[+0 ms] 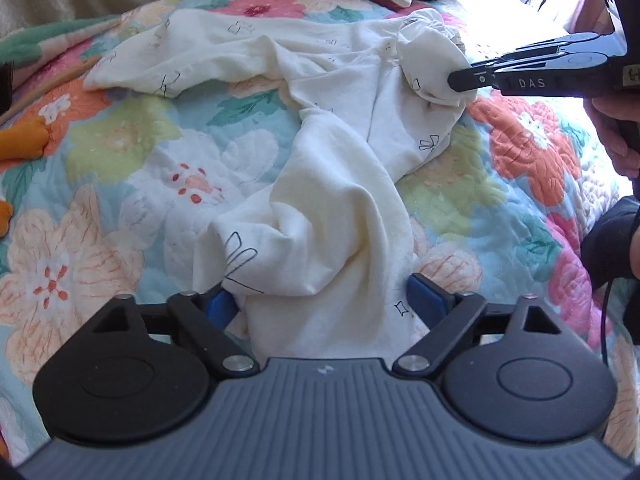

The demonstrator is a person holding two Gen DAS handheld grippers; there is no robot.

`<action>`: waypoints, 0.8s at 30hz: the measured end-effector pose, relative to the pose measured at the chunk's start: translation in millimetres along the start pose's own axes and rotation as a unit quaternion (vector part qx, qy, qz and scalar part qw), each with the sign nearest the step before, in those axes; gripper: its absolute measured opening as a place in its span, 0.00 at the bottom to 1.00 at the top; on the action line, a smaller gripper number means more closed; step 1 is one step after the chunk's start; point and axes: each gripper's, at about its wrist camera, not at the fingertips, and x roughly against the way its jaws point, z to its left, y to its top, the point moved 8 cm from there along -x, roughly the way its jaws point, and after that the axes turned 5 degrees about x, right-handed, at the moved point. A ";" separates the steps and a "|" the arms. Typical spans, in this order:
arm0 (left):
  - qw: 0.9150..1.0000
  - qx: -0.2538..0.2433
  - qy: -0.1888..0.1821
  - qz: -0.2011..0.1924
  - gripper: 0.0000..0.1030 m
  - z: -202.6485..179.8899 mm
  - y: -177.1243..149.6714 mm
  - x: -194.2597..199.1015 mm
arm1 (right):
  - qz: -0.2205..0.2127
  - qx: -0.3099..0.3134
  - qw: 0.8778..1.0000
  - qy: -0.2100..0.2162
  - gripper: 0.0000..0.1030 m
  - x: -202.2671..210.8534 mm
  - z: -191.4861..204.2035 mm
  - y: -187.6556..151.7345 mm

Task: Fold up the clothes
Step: 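Grasp the garment fabric with the left gripper, pull it, then release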

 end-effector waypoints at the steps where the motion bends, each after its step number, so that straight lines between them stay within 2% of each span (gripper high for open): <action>1: 1.000 -0.009 0.009 -0.004 0.45 2.1 1.9 0.8 | -0.002 0.000 1.000 -0.007 0.05 5.3 -1.6 -3.6; 2: 1.000 -0.009 0.008 -0.006 0.43 4.5 4.1 2.1 | -0.003 -0.006 1.000 -0.017 0.04 11.6 -5.0 -4.6; 4: 0.999 0.023 -0.015 -0.019 0.27 17.0 14.1 8.8 | -0.010 -0.027 0.999 -0.031 0.04 27.9 -13.9 -2.6; 7: 0.995 0.079 -0.050 -0.034 0.26 36.4 30.4 20.4 | -0.031 -0.070 0.996 -0.038 0.04 59.3 -29.5 7.1; 10: 0.983 0.136 -0.110 -0.046 0.26 49.7 45.4 35.5 | -0.051 -0.098 0.993 -0.049 0.04 90.8 -40.7 17.6; 12: 0.976 0.165 -0.137 -0.046 0.26 57.4 50.3 40.7 | -0.034 -0.089 0.992 -0.088 0.03 103.1 -46.3 18.5; 14: 0.974 0.180 -0.130 -0.040 0.26 64.4 50.4 37.4 | 0.021 -0.042 0.984 -0.171 0.03 106.4 -55.1 9.9; 16: 0.980 0.170 -0.097 -0.028 0.28 67.5 46.7 28.8 | 0.058 0.007 0.973 -0.224 0.03 105.2 -60.4 -1.2; 21: 0.986 0.153 -0.068 -0.005 0.29 61.0 38.0 15.0 | 0.085 0.009 0.971 -0.222 0.01 106.2 -69.0 -18.9; 23: 0.985 0.156 -0.064 -0.022 0.29 62.9 41.2 20.5 | 0.090 0.018 0.965 -0.248 0.00 110.6 -74.6 -21.8; 24: 0.985 0.158 -0.062 -0.030 0.26 63.9 42.9 23.4 | 0.090 0.025 0.960 -0.264 0.00 113.9 -78.6 -21.4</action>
